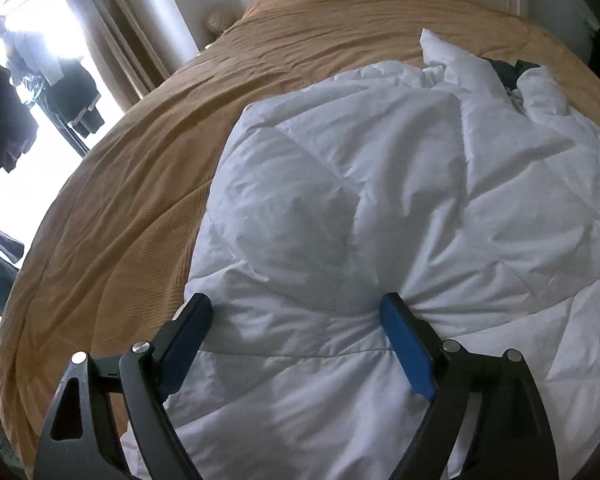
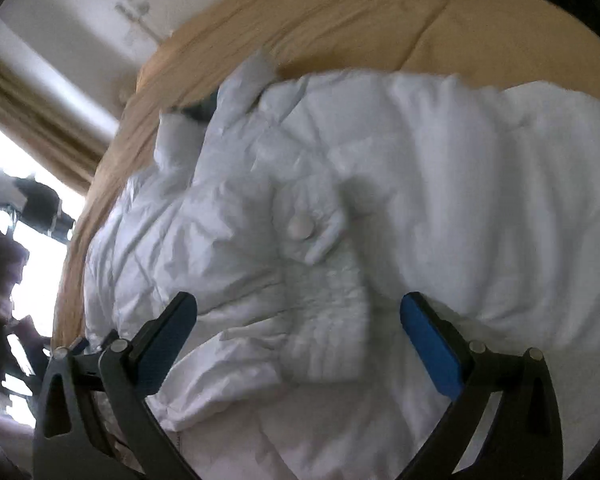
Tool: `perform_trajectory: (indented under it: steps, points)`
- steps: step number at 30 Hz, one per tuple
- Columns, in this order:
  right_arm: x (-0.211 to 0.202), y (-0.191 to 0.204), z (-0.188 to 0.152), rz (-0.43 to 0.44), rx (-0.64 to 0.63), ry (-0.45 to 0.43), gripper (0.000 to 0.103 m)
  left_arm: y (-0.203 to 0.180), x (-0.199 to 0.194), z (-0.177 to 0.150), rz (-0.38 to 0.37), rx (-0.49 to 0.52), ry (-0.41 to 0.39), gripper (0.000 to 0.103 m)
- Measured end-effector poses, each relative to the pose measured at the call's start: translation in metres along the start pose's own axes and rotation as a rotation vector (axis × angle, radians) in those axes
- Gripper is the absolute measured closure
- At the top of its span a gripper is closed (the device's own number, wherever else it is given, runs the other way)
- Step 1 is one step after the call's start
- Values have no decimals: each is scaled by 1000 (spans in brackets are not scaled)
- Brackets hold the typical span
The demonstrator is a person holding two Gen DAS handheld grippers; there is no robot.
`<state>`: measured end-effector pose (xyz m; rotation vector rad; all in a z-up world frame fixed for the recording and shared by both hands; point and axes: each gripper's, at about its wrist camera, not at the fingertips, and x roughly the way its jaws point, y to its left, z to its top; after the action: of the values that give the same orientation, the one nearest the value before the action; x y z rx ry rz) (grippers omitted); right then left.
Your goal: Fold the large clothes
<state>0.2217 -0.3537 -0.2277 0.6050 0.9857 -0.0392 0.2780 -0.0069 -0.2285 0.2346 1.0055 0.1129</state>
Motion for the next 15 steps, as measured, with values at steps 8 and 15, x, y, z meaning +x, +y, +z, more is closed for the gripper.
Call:
perform_trajectory:
  steps: [8,15]
  points:
    - [-33,61,-3,189,-93,-78,1,1,4,0,4,-8,2,13]
    - [58,64,-39,19,-142,121,1,2,-8,4,8,-23,15,15]
